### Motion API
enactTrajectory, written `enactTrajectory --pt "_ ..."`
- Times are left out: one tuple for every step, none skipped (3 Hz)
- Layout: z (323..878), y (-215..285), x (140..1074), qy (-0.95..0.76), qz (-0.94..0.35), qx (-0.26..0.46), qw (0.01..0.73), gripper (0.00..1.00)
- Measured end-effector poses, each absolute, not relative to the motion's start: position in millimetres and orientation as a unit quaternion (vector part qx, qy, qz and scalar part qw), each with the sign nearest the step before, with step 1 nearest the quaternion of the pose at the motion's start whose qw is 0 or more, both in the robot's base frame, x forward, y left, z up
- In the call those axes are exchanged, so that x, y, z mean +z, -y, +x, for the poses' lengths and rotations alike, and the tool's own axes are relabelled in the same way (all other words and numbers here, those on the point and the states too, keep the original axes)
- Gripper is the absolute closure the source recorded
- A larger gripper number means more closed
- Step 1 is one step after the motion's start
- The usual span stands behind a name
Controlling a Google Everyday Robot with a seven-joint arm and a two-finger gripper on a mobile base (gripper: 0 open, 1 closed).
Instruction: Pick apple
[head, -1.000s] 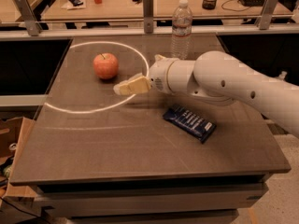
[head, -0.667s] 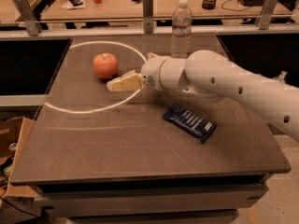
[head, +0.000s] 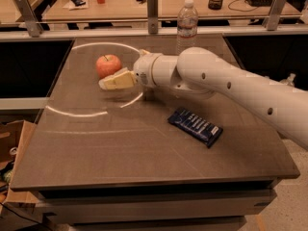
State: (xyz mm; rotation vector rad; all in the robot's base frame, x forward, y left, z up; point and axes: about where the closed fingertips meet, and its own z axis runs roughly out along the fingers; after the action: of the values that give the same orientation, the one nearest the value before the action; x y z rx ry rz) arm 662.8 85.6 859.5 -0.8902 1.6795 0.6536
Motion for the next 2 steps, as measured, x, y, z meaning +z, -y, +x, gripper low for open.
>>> enactTrajectory --pt "670.8 -106.4 860.4 -0.692 -0.385 0.287 0.539 0.0" --pt "675.6 -126.8 860.1 -0.681 -0.394 0.3 0.54 0.0"
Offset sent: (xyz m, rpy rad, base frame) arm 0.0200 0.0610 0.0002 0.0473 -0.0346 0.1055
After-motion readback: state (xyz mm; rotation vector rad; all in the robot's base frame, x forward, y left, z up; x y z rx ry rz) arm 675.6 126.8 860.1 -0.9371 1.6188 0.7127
